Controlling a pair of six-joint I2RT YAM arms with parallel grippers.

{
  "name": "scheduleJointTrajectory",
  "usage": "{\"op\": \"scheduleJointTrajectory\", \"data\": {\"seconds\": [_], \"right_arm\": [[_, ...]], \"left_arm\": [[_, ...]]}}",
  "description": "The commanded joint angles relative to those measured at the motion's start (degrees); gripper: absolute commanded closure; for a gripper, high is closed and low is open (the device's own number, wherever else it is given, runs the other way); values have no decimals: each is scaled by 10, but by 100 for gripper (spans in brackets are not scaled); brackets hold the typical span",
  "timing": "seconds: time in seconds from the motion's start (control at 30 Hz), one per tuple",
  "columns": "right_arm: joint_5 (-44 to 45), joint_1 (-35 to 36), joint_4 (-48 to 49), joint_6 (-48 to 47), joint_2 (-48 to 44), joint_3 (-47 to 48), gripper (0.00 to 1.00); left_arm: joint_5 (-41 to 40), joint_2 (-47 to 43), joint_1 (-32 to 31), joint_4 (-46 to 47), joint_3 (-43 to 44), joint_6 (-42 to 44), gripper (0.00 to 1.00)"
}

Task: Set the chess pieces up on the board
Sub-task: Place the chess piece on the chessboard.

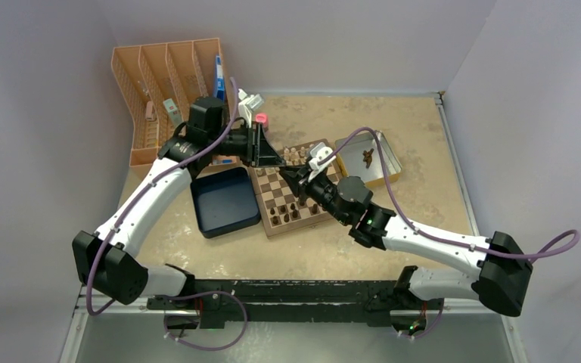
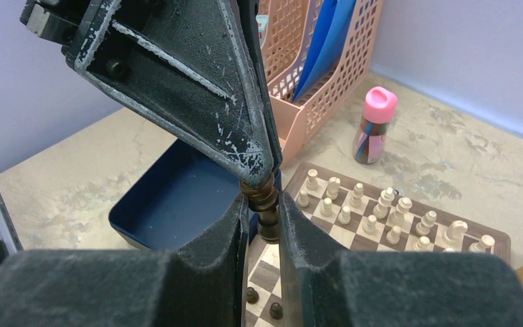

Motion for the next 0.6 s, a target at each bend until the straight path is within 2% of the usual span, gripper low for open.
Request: {"op": "scheduleJointTrajectory", "data": {"seconds": [0.0,0.17,0.4,0.5,0.57], "right_arm": [[8,2,13,11,6,26,85],[15,2,17,21,0,14,85],[9,2,6,33,-2,14,85],[-3,2,0,36,-5,12,86],[-9,2,2,38,-7,6,86]], "left_arm": [[-10,-12,-9,-6,-3,33,88],[-51,-23,-11,-16,-10,52,98],[-77,-42,-12,-3,-20,89,100],[-64,-49,-12,0,-20,112,77],[-54,-59,-11,5,-23,127,70]]}}
